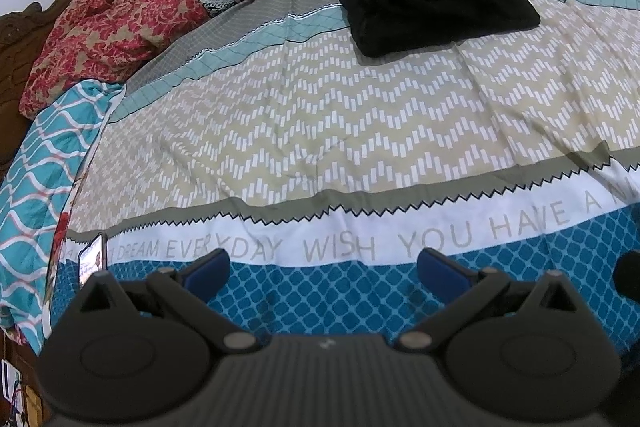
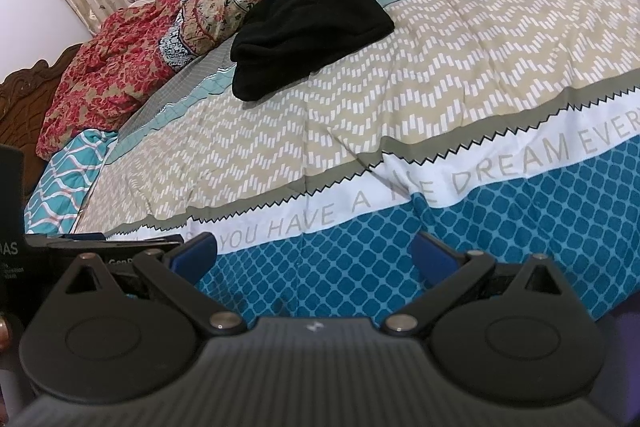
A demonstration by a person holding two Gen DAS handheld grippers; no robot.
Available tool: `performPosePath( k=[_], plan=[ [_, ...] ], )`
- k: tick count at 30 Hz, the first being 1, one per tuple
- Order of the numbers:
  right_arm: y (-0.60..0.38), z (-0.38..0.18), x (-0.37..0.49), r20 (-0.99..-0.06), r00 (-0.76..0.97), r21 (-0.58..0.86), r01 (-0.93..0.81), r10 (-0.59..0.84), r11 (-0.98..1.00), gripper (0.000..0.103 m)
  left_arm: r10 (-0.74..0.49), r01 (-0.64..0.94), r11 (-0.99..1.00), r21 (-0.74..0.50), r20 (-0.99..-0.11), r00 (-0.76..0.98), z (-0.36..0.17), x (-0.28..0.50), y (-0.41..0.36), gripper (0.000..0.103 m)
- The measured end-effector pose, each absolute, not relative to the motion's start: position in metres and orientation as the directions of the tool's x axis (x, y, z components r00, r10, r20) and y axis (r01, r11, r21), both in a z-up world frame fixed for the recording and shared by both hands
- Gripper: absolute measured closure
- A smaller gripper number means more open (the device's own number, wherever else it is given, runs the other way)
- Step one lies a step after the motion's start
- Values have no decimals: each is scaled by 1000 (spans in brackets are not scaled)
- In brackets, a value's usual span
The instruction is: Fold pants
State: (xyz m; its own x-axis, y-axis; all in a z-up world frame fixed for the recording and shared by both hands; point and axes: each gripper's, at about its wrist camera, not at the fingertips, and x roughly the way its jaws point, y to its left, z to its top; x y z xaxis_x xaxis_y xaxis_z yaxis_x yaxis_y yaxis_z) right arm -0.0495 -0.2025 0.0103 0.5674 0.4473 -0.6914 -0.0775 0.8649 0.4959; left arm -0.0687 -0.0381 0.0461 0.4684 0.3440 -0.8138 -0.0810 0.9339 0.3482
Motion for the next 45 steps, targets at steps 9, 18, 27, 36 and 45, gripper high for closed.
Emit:
performPosePath(
  k=[9, 18, 27, 36, 45],
  plan=[
    [-204, 10, -49, -692, 563, 498, -79, 451, 863, 0, 285, -72, 956, 283, -852, 440, 44, -67, -35, 0],
    [-203, 9, -49, -691, 564, 497, -83, 452, 864, 0, 284, -77, 957, 279, -852, 439, 45, -68, -34, 0],
    [-204, 16, -52, -681, 576, 492, -99, 453, 865, 0, 278, -76, 959, 273, -849, 450, 50, -71, -35, 0],
    [-202, 23, -53, -672, 584, 488, -113, 455, 866, 0, 268, -77, 962, 263, -844, 465, 58, -73, -37, 0],
    [-202, 24, -53, -673, 585, 485, -114, 453, 867, 0, 263, -74, 963, 259, -843, 470, 60, -73, -37, 0]
  ],
)
